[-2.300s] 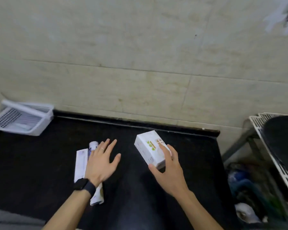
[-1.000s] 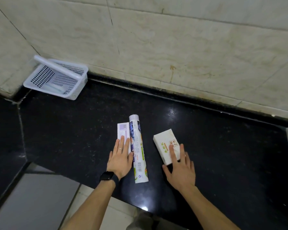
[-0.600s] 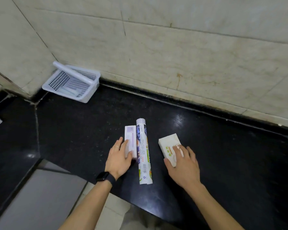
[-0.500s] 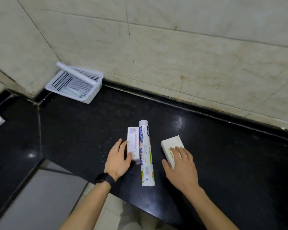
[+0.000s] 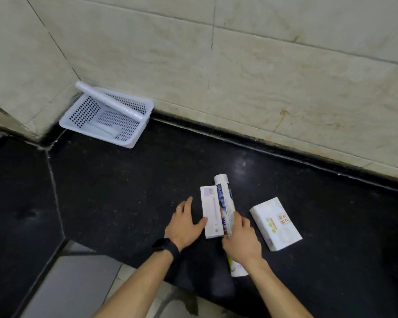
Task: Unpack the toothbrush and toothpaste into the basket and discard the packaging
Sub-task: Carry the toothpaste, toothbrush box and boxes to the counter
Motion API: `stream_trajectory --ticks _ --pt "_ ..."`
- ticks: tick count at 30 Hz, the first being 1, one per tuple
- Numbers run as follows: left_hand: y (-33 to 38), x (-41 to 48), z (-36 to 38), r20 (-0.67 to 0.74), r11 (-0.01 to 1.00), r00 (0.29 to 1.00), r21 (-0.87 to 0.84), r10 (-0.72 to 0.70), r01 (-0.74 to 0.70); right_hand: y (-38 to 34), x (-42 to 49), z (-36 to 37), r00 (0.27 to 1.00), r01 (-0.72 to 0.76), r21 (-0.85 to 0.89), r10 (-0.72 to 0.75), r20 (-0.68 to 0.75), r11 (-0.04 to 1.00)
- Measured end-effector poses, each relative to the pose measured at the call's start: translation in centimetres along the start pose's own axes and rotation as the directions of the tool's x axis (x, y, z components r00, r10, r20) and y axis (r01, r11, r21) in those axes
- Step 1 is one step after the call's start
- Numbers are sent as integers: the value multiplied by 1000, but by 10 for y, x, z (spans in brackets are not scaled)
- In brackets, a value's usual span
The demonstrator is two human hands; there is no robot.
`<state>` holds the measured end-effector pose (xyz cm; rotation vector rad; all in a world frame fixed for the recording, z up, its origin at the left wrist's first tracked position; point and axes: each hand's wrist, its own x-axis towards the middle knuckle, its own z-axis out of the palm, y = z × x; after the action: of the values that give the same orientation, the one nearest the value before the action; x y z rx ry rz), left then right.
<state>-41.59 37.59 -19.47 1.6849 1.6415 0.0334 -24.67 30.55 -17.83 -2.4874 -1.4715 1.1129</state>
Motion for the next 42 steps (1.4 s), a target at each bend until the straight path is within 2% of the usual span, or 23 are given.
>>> stream_trajectory --ticks 6,15,19,22,24,31,37,42 --pt "30 23 14 71 996 997 -89 -5 11 0 0 22 991 -136 -8 136 -8 991" --pt "38 33 19 89 994 996 -109 0 10 4 -5 31 990 -117 -1 116 -77 993" --pt "13 26 -9 35 988 998 -145 -50 54 8 -4 25 996 -72 137 79 -46 988" --pt "-16 16 -46 -69 979 993 -186 -100 85 -2 -5 12 1000 -10 270 13 -12 963" --pt "-41 6 -74 -157 970 976 -212 -151 116 -18 -3 5 997 66 294 -71 6 954" --pt "-136 -43 -161 -384 908 843 -334 -376 253 -131 -9 8 912 363 335 -405 61 869" --pt "-217 -72 -225 -461 840 738 -472 -493 266 -248 -12 44 802 544 295 -590 90 785" --pt "-292 -58 -280 -459 832 726 -474 -512 287 -342 -6 93 752 620 211 -649 115 756"
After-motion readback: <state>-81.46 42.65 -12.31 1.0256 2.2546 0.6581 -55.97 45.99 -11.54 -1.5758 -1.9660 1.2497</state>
